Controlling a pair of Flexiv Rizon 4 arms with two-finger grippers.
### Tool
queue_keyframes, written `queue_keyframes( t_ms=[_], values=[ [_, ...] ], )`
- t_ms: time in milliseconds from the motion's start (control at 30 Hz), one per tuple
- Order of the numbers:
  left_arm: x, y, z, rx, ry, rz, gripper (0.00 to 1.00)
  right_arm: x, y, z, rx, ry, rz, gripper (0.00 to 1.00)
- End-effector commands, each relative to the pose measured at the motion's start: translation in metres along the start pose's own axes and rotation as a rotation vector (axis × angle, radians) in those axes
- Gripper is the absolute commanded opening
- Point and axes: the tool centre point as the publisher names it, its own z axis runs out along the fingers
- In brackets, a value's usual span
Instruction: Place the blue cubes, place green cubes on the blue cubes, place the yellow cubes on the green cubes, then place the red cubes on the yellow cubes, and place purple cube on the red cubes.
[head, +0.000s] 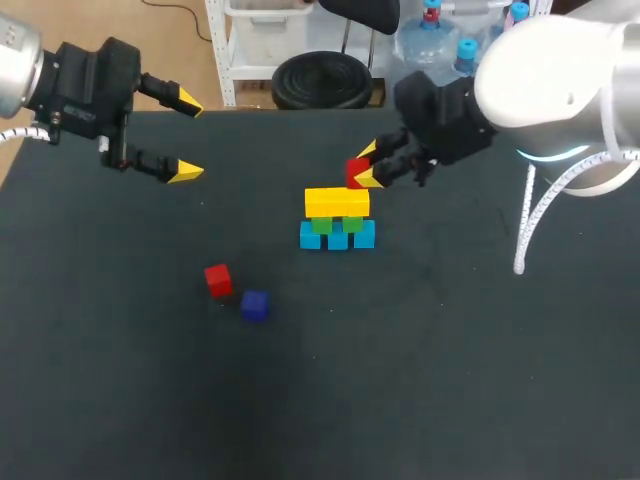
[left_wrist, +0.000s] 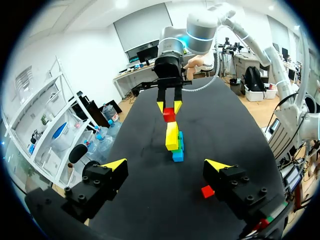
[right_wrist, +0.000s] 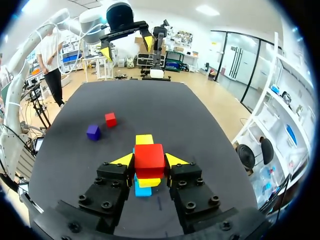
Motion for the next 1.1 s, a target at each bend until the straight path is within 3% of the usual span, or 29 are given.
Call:
queue_keyframes(
  t_ms=[33,1100],
  values=[
    [0.002,-0.001,0.000,-0.003,-0.005,0.004,1.00,-0.003,-0.001,0.004,-0.004,-0.001,-0.003,0.00],
    [0.002,-0.001,0.000,-0.003,-0.005,0.004,1.00,0.003,0.004,0.018,-0.008,-0.010,0.035,0.00]
  ],
)
